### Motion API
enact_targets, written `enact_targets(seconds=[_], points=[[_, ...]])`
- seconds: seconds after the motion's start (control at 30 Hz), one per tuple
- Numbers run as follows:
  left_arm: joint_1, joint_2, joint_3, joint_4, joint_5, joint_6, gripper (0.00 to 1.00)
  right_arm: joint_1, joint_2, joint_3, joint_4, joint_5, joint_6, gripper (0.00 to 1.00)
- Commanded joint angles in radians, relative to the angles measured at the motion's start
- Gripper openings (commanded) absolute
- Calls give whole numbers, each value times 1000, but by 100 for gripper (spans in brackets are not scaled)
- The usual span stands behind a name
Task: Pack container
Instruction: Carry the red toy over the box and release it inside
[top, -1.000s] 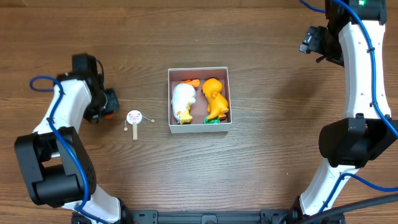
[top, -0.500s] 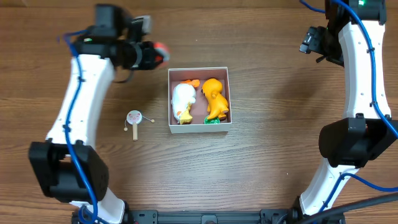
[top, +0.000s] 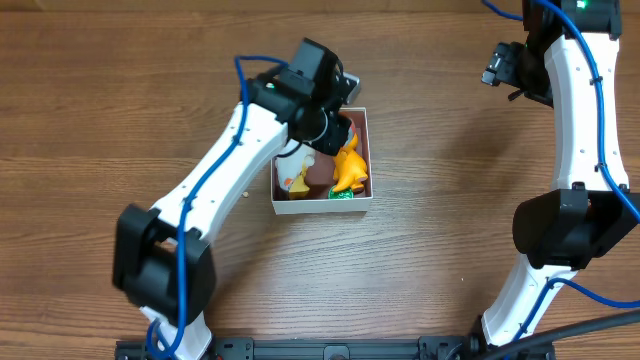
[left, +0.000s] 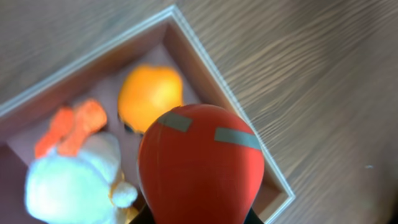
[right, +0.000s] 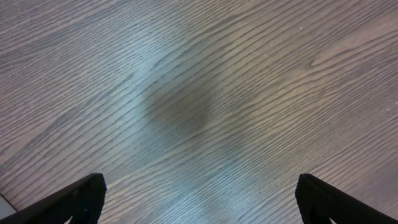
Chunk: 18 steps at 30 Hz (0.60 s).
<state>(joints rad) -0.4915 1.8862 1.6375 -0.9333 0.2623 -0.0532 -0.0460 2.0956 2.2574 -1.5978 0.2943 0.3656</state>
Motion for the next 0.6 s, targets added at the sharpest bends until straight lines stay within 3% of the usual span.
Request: enact_targets(seconds=[0.0,0.37,0.4,0.47,0.57], points=[[-6,81,18,-32,-89,-40,4,-2,-7,22,3,11,2,100],[-5,155,18,-72,-135,-37,6,-2,-7,22,3,11,2,100],[-5,155,18,-80,-150,-37,17,-2,-7,22,2,11,2,100],[-5,155,18,-103,-188,-37,49,-2,-7,22,3,11,2,100],[-6,155,18,-114,-199,-36,80,-2,-7,22,3,11,2,100]])
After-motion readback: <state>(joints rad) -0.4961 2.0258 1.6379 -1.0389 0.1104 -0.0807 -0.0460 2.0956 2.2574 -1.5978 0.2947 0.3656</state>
